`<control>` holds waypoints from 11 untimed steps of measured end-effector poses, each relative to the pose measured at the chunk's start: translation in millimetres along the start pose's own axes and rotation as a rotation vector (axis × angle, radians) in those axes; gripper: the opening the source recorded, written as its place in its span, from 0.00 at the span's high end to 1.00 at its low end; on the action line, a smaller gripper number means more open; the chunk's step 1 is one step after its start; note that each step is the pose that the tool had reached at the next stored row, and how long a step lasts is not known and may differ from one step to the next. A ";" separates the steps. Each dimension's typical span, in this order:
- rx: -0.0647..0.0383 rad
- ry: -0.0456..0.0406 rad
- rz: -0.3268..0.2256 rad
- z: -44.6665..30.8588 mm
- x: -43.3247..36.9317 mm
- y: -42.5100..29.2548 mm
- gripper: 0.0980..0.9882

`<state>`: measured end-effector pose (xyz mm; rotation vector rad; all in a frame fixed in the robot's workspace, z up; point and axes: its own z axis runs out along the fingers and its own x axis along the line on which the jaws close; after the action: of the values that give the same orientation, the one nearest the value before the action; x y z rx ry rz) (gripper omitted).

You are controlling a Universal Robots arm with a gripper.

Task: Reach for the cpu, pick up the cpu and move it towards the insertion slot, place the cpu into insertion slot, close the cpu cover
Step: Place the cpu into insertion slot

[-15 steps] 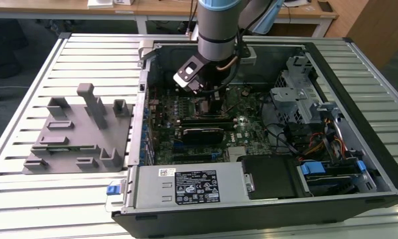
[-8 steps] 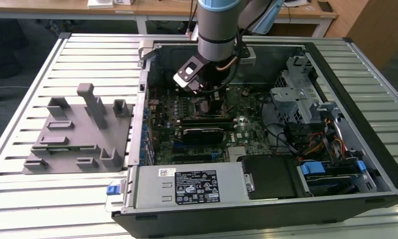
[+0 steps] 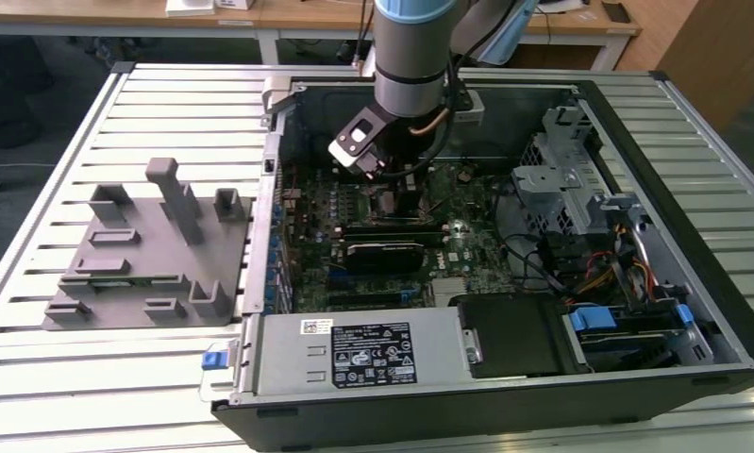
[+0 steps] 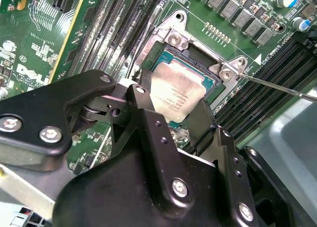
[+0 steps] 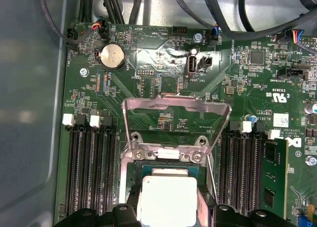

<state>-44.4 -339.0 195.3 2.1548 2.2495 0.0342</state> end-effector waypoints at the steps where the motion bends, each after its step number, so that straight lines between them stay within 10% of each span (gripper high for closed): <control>1: 0.000 0.0000 0.000 0.1 0.0 0.0 0.52; 11: 0.000 0.0001 0.000 1.1 0.0 0.0 0.43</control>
<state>-44.4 -339.0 194.2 2.1549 2.2495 0.0342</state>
